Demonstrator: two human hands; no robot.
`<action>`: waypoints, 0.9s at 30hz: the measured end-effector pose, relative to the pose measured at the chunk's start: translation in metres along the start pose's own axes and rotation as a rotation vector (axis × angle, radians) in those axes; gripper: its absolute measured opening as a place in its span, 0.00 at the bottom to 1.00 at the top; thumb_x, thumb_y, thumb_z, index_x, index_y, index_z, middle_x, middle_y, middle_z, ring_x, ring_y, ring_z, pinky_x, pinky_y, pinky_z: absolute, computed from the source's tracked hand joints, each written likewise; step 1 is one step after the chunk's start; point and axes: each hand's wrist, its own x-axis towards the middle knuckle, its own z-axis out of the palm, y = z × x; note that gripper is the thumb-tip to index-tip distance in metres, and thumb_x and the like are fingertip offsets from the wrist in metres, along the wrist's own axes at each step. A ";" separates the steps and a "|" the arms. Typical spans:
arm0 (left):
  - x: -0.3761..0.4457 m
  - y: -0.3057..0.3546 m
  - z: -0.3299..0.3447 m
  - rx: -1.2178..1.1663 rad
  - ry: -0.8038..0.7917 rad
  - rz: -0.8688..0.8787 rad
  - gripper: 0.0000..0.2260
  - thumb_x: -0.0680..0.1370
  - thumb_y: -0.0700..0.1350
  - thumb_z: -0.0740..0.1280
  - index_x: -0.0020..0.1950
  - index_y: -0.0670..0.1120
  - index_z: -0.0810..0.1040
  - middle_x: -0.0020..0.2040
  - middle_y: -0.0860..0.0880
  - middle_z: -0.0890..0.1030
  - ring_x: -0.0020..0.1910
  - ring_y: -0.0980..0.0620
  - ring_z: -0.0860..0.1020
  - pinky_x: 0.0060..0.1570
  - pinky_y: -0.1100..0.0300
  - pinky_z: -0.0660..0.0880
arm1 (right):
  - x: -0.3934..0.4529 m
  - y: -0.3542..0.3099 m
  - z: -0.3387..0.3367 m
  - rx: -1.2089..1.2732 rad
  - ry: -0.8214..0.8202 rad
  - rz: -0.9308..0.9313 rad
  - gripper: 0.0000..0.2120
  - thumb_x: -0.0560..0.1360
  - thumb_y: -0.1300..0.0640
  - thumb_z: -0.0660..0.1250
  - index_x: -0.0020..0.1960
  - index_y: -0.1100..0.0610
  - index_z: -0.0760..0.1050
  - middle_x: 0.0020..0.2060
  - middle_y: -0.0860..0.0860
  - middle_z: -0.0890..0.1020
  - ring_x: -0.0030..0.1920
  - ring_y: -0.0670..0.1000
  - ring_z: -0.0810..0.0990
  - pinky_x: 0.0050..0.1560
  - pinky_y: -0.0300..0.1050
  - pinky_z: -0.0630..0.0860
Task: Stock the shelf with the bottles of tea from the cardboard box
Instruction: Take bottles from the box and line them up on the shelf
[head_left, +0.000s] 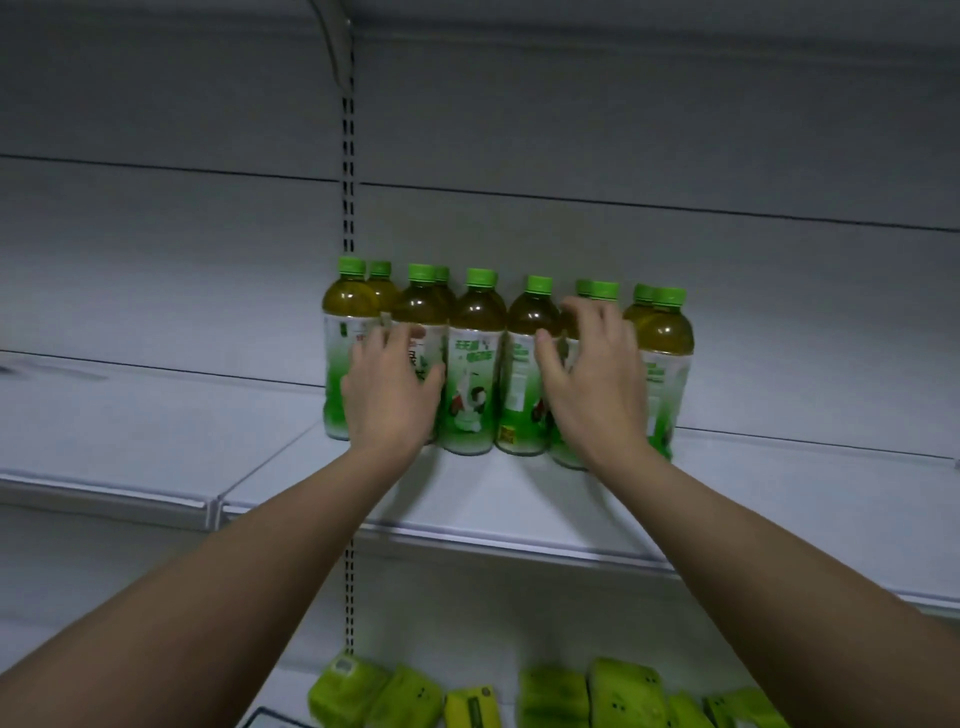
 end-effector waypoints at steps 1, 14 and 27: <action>0.002 -0.010 -0.002 0.020 -0.002 -0.009 0.20 0.75 0.52 0.69 0.65 0.51 0.71 0.66 0.48 0.72 0.65 0.46 0.69 0.61 0.45 0.72 | -0.001 -0.006 0.009 -0.037 -0.031 -0.030 0.21 0.78 0.44 0.59 0.69 0.50 0.67 0.66 0.49 0.71 0.64 0.49 0.69 0.61 0.49 0.70; 0.025 -0.082 0.037 0.016 -0.259 0.038 0.62 0.59 0.62 0.79 0.75 0.64 0.32 0.75 0.49 0.26 0.76 0.40 0.33 0.72 0.32 0.49 | 0.003 0.004 0.124 -0.446 -0.081 -0.268 0.37 0.75 0.33 0.52 0.78 0.44 0.43 0.79 0.53 0.46 0.79 0.55 0.46 0.68 0.77 0.45; 0.028 -0.088 0.050 0.085 -0.289 0.039 0.62 0.61 0.62 0.78 0.74 0.63 0.30 0.73 0.46 0.23 0.76 0.36 0.34 0.72 0.32 0.48 | 0.005 0.012 0.140 -0.493 -0.054 -0.274 0.37 0.76 0.34 0.52 0.78 0.45 0.41 0.79 0.54 0.47 0.78 0.53 0.45 0.68 0.78 0.46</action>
